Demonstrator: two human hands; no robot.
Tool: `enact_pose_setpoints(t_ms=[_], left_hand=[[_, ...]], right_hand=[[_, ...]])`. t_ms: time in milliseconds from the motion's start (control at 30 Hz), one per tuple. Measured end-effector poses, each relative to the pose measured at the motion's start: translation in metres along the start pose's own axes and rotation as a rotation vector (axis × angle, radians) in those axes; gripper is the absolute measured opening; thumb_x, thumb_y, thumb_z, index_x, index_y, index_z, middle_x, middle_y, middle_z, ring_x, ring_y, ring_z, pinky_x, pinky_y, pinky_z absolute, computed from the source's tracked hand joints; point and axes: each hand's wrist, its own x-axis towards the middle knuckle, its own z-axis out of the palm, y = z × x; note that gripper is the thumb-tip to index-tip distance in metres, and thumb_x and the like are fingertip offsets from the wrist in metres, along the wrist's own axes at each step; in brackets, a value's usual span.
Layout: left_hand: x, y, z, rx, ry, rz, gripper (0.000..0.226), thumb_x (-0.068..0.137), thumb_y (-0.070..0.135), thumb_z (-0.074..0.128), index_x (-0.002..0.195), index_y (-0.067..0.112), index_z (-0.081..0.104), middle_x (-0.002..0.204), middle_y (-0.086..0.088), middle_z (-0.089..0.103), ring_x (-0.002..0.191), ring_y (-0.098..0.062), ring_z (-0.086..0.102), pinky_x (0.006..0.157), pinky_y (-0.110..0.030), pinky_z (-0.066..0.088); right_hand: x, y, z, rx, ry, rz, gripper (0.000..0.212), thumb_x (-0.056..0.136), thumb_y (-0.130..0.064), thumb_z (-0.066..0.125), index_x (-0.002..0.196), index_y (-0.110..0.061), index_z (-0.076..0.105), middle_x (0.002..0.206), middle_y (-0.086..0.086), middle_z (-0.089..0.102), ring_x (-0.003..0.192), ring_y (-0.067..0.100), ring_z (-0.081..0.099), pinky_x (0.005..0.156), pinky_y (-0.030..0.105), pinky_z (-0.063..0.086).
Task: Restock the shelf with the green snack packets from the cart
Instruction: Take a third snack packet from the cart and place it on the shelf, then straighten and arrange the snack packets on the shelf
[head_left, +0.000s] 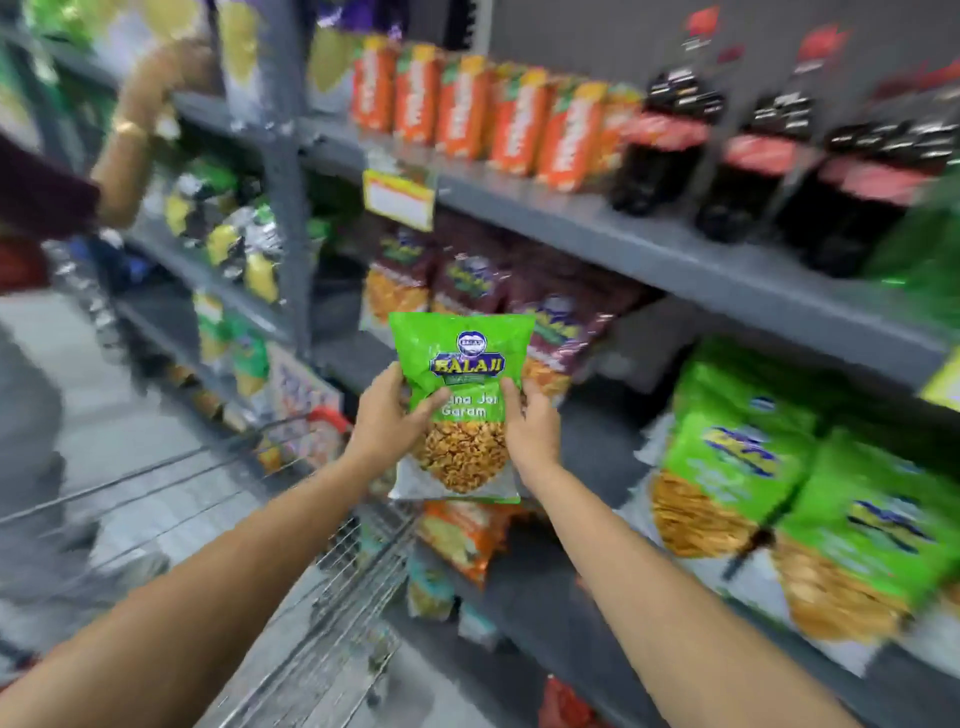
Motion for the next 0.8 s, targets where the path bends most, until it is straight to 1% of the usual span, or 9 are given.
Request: enact_pose_setpoints(t_ms=[100,133,200,333,400,467,567,667,800], left_hand=[[-0.018,0.064,0.070,-0.075,-0.097,0.110,0.031,0.081,0.026,0.072,0.109,0.018,0.062,0.091,0.009,0.065,0.073,0.002,0.059,0.065,-0.005,0.041],[-0.027,0.082,0.099,-0.123,-0.148,0.141,0.030,0.081,0.023,0.072,0.108,0.016,0.062,0.091,0.009,0.065,0.072,0.009,0.058,0.064,-0.002,0.039],[-0.047,0.111,0.146,-0.179,-0.243,0.173,0.028,0.079,0.023,0.074,0.104,0.016,0.062,0.089,0.006,0.067,0.069,0.010,0.059,0.063,-0.006,0.042],[-0.096,0.158,0.234,-0.214,-0.355,0.211,0.026,0.077,0.031,0.076,0.090,0.021,0.055,0.063,0.011,0.055,0.053,-0.011,0.048,0.048,-0.012,0.035],[-0.123,0.180,0.274,-0.190,-0.425,0.241,0.034,0.078,0.037,0.074,0.093,0.013,0.056,0.059,0.000,0.051,0.055,-0.025,0.047,0.046,-0.022,0.032],[-0.141,0.197,0.310,-0.141,-0.513,0.237,0.049,0.077,0.045,0.071,0.098,0.003,0.056,0.064,-0.003,0.053,0.065,-0.029,0.053,0.052,-0.026,0.035],[-0.156,0.216,0.355,-0.078,-0.598,0.213,0.063,0.072,0.058,0.070,0.105,0.007,0.055,0.067,-0.006,0.056,0.063,-0.025,0.053,0.059,-0.035,0.046],[-0.161,0.229,0.388,-0.093,-0.661,0.150,0.081,0.066,0.064,0.070,0.124,0.011,0.049,0.105,-0.008,0.064,0.092,-0.026,0.062,0.086,-0.042,0.054],[-0.164,0.234,0.408,-0.116,-0.666,0.103,0.068,0.066,0.058,0.074,0.112,0.014,0.051,0.100,0.000,0.062,0.092,-0.026,0.063,0.084,-0.045,0.055]], right_hand=[[-0.012,0.019,-0.092,0.040,0.193,0.027,0.034,0.097,-0.034,0.044,0.103,-0.004,0.059,0.094,0.015,0.067,0.089,0.027,0.060,0.080,0.038,0.042],[-0.019,0.029,-0.125,0.033,0.252,0.049,0.034,0.097,-0.031,0.044,0.106,-0.001,0.058,0.102,0.019,0.066,0.097,0.030,0.060,0.084,0.038,0.041],[-0.037,0.048,-0.177,0.018,0.355,0.104,0.039,0.098,-0.028,0.043,0.113,0.004,0.056,0.115,0.025,0.062,0.111,0.036,0.055,0.091,0.036,0.037],[-0.077,0.092,-0.267,0.003,0.557,0.179,0.040,0.098,-0.024,0.042,0.110,0.013,0.053,0.112,0.036,0.057,0.108,0.046,0.052,0.086,0.040,0.031],[-0.095,0.116,-0.306,0.018,0.634,0.236,0.041,0.099,-0.024,0.040,0.112,0.012,0.052,0.115,0.037,0.055,0.111,0.046,0.050,0.090,0.042,0.033],[-0.110,0.137,-0.339,-0.016,0.686,0.289,0.044,0.099,-0.027,0.038,0.118,0.012,0.049,0.122,0.036,0.052,0.115,0.044,0.047,0.096,0.043,0.034],[-0.119,0.166,-0.378,-0.069,0.760,0.320,0.047,0.099,-0.032,0.036,0.127,0.005,0.048,0.129,0.027,0.055,0.123,0.037,0.049,0.101,0.040,0.036],[-0.119,0.182,-0.405,-0.048,0.792,0.327,0.046,0.099,-0.028,0.037,0.130,0.006,0.045,0.134,0.025,0.051,0.127,0.035,0.046,0.103,0.036,0.034],[-0.115,0.198,-0.412,0.014,0.802,0.325,0.048,0.099,-0.032,0.037,0.127,0.005,0.049,0.129,0.025,0.055,0.125,0.036,0.047,0.100,0.034,0.034]])
